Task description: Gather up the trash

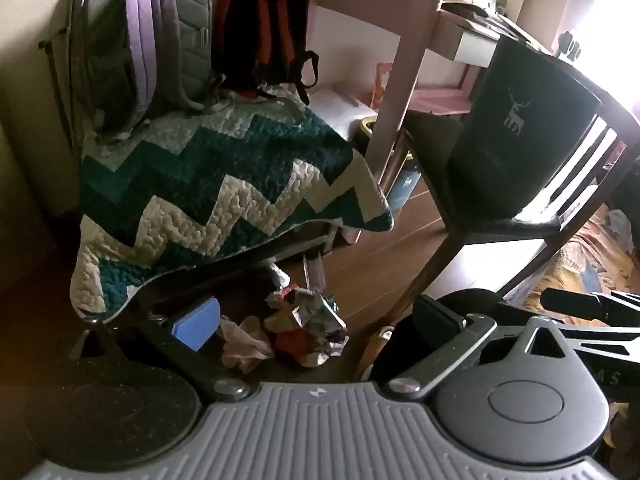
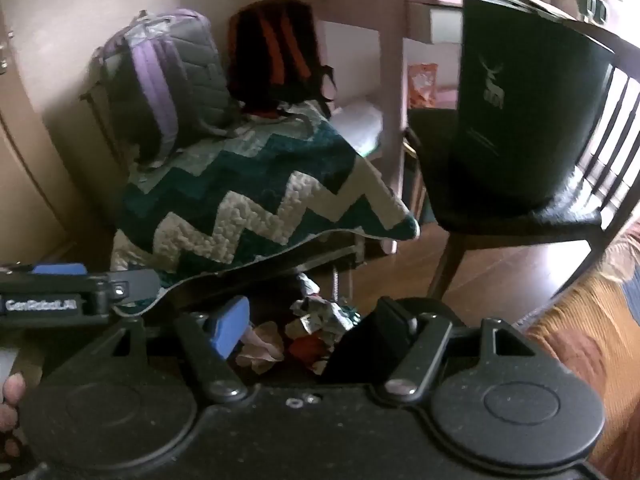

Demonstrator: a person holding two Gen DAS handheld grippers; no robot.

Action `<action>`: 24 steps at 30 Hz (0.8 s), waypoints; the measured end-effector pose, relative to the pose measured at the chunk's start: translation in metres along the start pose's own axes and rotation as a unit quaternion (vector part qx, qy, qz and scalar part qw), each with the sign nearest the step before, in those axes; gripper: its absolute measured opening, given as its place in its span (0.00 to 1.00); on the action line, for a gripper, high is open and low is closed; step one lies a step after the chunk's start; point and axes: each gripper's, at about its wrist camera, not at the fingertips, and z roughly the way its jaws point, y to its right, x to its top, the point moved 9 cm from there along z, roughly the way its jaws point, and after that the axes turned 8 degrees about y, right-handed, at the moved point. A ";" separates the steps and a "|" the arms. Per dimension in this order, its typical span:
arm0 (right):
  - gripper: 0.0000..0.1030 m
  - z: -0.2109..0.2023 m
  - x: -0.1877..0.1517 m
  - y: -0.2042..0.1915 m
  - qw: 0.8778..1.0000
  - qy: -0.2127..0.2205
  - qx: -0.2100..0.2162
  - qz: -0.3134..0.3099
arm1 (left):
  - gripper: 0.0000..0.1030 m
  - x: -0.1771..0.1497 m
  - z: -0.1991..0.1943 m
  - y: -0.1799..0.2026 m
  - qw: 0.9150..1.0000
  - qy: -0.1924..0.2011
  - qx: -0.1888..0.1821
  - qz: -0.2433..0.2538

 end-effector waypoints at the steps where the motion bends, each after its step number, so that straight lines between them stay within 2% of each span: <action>1: 0.68 -0.002 0.003 0.001 1.000 0.002 0.006 -0.001 | 1.00 -0.001 0.000 -0.001 1.000 -0.002 -0.003 -0.003; 8: 0.68 -0.004 0.005 -0.003 1.000 -0.003 0.020 -0.004 | 1.00 -0.008 -0.001 -0.007 0.999 -0.034 -0.014 -0.026; 13: 0.68 -0.001 0.002 -0.006 1.000 -0.012 0.021 -0.001 | 1.00 -0.004 -0.007 -0.011 0.999 -0.026 0.004 -0.022; 24: 0.68 -0.004 0.000 -0.003 1.000 -0.010 0.021 0.010 | 1.00 -0.009 -0.012 -0.002 1.000 -0.022 -0.005 -0.019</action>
